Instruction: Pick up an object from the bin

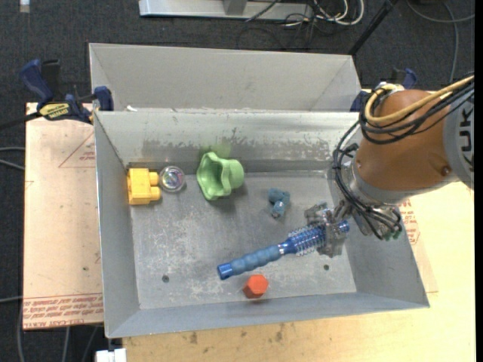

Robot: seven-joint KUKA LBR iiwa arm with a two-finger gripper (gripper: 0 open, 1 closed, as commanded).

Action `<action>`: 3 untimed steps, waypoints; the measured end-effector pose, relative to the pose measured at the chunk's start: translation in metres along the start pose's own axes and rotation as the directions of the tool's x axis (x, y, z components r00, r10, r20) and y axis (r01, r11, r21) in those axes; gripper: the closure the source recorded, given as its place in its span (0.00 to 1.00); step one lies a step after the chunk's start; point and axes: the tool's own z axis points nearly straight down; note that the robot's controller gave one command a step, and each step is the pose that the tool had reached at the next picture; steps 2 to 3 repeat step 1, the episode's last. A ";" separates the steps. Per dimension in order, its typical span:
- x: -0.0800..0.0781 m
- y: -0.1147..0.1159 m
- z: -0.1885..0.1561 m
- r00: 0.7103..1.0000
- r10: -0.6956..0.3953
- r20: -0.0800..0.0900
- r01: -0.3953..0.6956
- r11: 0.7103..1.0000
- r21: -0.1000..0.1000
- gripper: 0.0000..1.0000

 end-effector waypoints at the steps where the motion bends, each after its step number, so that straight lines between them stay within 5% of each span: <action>1: -0.009 -0.001 -0.076 0.835 0.550 -0.005 -0.550 0.835 0.001 1.00; 3: -0.009 -0.001 -0.076 0.835 0.550 -0.005 -0.550 0.835 0.001 1.00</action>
Offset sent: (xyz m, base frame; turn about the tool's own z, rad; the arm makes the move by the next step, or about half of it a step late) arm 0.0068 0.0011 0.0755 0.5835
